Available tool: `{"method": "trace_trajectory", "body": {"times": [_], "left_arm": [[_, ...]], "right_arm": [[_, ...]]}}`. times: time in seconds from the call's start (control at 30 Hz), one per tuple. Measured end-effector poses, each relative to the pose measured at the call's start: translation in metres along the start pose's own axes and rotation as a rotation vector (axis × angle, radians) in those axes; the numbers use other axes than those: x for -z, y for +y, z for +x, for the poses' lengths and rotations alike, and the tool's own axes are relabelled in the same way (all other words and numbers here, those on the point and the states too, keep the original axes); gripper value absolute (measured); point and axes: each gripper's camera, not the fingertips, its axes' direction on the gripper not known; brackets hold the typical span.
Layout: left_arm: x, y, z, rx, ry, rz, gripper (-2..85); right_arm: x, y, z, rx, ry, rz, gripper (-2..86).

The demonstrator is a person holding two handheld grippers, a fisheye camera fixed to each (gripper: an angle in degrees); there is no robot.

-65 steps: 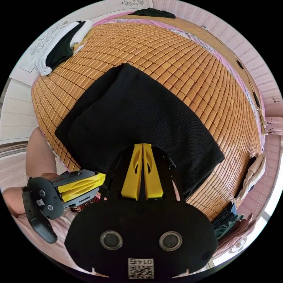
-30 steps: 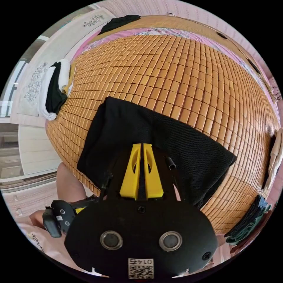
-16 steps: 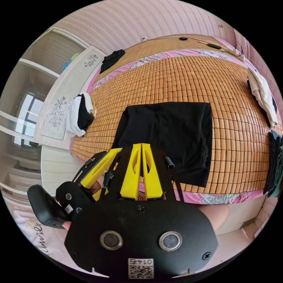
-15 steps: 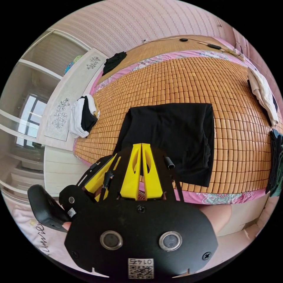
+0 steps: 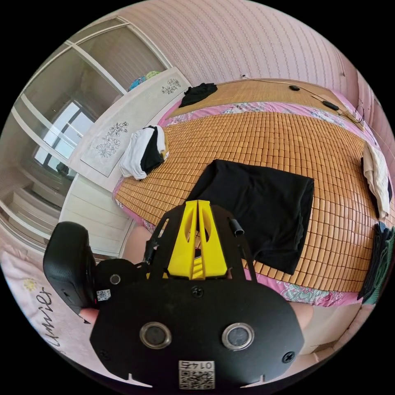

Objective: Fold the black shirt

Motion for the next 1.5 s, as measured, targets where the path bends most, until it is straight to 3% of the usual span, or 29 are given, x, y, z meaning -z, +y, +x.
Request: {"method": "trace_trajectory", "body": {"times": [0.33,0.47,0.6,0.77,1.03,1.17,1.5], "left_arm": [[-0.017,0.003,0.017,-0.066,-0.119,-0.035,-0.9],[-0.034,0.012,0.02,-0.107,-0.366,-0.029,-0.9],[-0.038,0.013,0.027,-0.094,-0.273,-0.073,-0.8],[-0.051,0.001,0.027,-0.177,-0.365,-0.073,-0.8],[-0.051,-0.039,-0.004,0.018,-0.248,-0.102,-0.8],[-0.056,-0.049,-0.023,0.094,-0.31,-0.152,-0.8],[-0.036,-0.045,-0.054,0.122,-0.314,-0.1,-0.8]], "right_arm": [[0.002,0.045,0.027,-0.026,-0.096,-0.044,-0.9],[-0.001,0.068,0.039,-0.04,-0.065,-0.057,-0.8],[0.003,0.081,0.045,-0.063,-0.113,-0.046,-0.8],[0.001,0.088,0.053,-0.035,-0.015,-0.066,-0.8],[0.011,0.117,0.077,0.003,0.051,0.017,-0.9],[0.009,0.133,0.095,-0.036,0.138,-0.034,-0.8],[0.004,0.15,0.107,-0.045,0.13,-0.047,-0.2]]}}
